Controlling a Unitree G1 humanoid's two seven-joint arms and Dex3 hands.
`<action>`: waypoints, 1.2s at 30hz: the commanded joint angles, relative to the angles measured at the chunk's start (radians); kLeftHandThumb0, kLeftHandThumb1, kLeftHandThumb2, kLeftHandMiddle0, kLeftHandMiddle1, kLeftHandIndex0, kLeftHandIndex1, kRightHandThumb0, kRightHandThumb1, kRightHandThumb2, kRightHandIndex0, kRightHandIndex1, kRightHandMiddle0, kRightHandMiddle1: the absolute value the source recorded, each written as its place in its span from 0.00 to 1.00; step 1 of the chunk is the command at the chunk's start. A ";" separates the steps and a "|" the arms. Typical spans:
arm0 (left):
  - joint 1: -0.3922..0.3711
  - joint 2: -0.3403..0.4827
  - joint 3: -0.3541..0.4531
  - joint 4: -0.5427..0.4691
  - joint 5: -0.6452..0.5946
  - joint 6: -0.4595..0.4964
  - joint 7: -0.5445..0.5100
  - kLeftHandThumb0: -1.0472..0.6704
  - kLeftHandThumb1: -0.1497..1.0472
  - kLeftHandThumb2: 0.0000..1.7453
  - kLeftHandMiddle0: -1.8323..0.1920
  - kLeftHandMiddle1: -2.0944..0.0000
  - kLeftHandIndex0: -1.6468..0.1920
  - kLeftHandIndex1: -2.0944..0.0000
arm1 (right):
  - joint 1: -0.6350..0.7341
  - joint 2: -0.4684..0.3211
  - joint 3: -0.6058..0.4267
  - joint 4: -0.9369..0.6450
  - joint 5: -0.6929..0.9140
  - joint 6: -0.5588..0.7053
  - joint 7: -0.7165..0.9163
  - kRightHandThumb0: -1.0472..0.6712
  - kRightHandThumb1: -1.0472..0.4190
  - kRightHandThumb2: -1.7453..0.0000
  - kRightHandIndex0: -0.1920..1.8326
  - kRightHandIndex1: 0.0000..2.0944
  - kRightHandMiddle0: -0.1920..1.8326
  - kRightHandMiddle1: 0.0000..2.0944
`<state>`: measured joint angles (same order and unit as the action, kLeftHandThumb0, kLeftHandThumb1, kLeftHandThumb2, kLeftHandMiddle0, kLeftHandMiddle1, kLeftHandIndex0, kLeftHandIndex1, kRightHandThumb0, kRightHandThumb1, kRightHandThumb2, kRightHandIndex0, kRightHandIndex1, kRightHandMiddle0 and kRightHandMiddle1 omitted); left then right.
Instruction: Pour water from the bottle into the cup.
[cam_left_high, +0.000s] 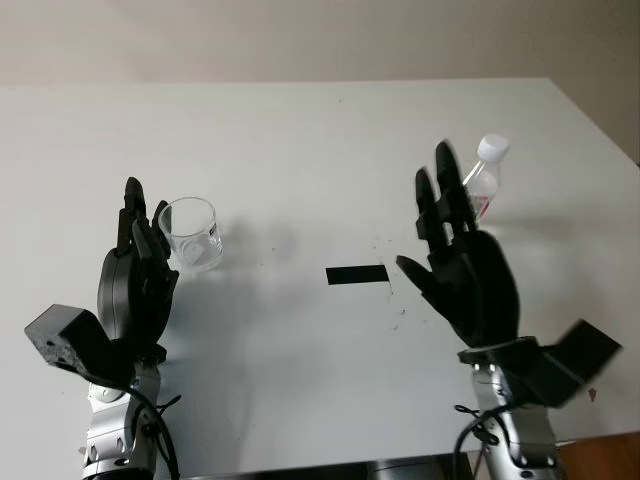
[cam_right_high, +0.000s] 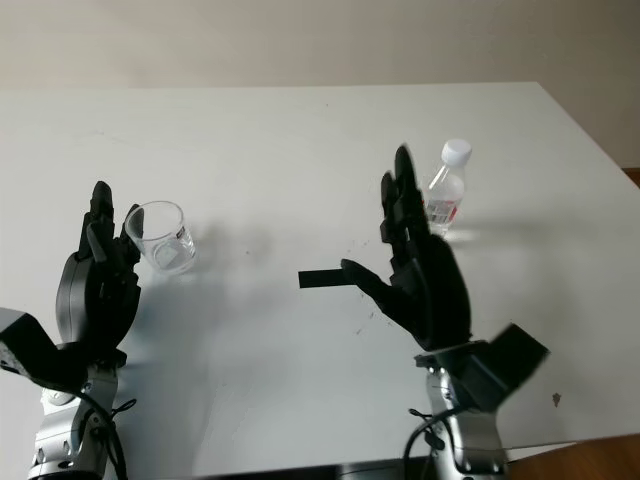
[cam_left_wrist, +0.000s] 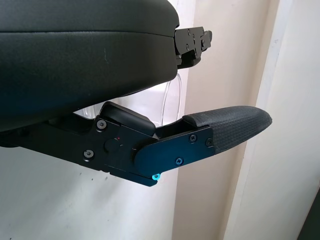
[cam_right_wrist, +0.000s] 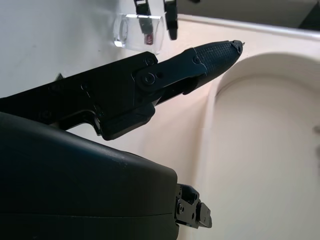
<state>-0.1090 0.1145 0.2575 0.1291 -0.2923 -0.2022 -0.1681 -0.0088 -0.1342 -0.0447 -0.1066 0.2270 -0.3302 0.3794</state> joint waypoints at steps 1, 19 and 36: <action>-0.010 0.000 0.002 0.004 0.004 -0.010 0.003 0.11 1.00 0.41 1.00 0.84 0.96 1.00 | 0.037 -0.029 -0.024 -0.072 0.017 -0.004 0.005 0.15 0.03 0.97 0.00 0.00 0.00 0.00; -0.029 0.011 0.004 0.023 0.003 -0.009 -0.005 0.11 1.00 0.42 1.00 0.84 0.96 1.00 | 0.062 -0.103 -0.294 -0.176 0.114 -0.237 -0.008 0.17 0.04 0.97 0.00 0.00 0.00 0.01; -0.028 0.028 0.017 0.015 -0.014 0.014 -0.011 0.11 1.00 0.41 1.00 0.83 0.95 1.00 | -0.110 -0.058 -0.285 0.121 -0.032 -0.155 -0.256 0.17 0.05 0.97 0.00 0.00 0.00 0.00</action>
<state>-0.1295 0.1350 0.2673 0.1516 -0.3029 -0.1923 -0.1794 -0.0939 -0.1872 -0.3350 -0.0164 0.1913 -0.4956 0.1196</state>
